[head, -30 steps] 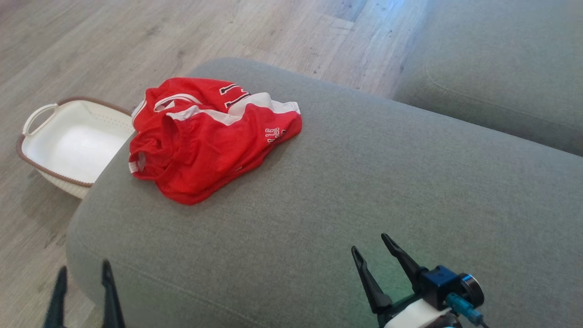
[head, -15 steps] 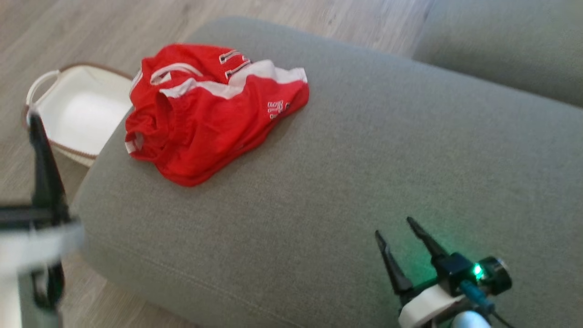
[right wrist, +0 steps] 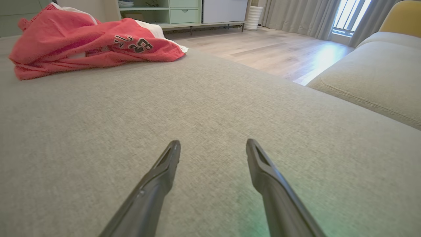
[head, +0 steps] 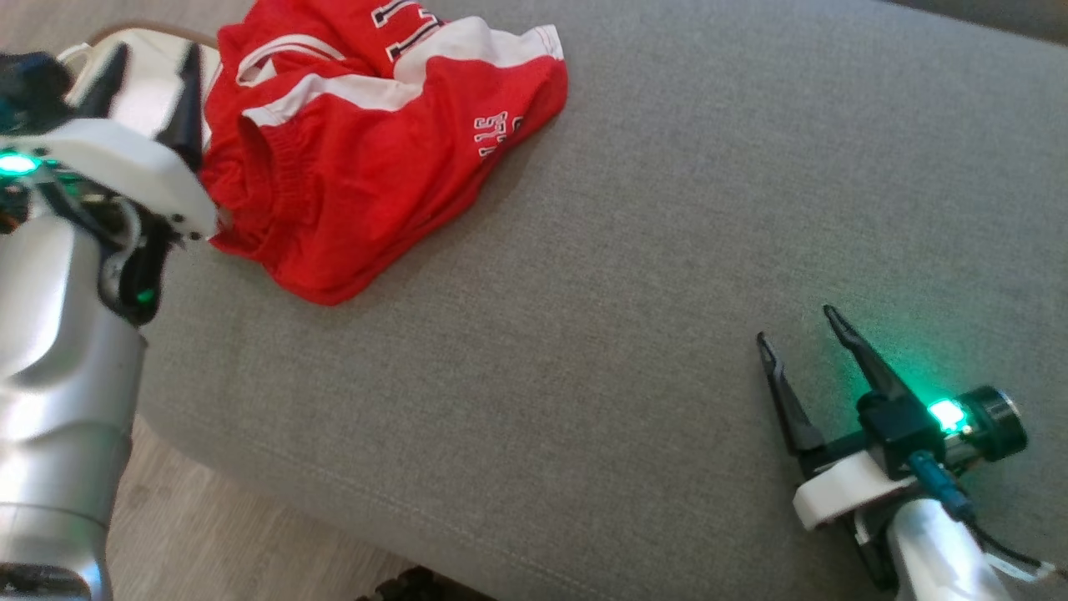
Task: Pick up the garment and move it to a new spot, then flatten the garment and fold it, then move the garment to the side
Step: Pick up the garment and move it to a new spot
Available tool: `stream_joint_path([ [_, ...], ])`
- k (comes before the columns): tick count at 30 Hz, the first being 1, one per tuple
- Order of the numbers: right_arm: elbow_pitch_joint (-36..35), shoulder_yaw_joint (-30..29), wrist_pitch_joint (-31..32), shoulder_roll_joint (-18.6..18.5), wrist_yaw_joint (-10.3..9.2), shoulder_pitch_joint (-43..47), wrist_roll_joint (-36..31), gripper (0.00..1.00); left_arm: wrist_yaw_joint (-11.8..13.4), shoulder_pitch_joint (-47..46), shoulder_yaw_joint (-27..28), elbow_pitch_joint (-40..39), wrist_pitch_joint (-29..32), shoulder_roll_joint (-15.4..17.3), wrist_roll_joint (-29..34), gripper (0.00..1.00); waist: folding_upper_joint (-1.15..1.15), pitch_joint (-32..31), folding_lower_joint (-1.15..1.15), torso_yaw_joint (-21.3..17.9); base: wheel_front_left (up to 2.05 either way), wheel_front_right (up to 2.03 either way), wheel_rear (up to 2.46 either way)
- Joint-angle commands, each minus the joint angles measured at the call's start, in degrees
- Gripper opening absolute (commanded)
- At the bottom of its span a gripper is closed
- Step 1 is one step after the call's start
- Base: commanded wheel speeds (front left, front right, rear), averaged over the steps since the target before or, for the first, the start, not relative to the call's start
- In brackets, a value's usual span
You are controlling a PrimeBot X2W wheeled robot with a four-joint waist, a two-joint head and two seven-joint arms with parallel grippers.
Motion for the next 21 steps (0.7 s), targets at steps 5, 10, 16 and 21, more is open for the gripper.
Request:
stream_joint_path([
  [5,-4.0,-0.1,-0.6,-1.0,-0.04,0.0,-1.6,1.0,0.1,-5.8,-5.1,8.1,3.0,4.2,-6.3,1.0,0.0,2.6,-0.02,-1.2,0.0,0.0,0.0],
  [10,-5.0,-0.6,-0.6,-0.8,-0.04,-0.6,-2.5,1.0,0.1,-7.2,-8.5,13.8,1.5,4.1,-11.9,1.0,0.0,4.7,-0.02,-2.4,0.0,0.0,0.0],
  [16,-6.0,-1.5,-0.6,-0.8,-0.04,-1.1,-3.5,1.0,0.1,-8.7,-13.0,14.4,-0.8,3.8,-18.6,1.0,0.0,7.4,-0.02,-2.9,0.0,0.0,0.0],
  [21,-6.3,-1.8,-0.6,-0.5,-0.04,-2.1,-4.1,1.0,0.1,-10.0,-17.0,14.9,-1.8,4.1,-22.9,1.0,0.0,9.1,-0.02,-3.4,0.0,0.0,0.0],
])
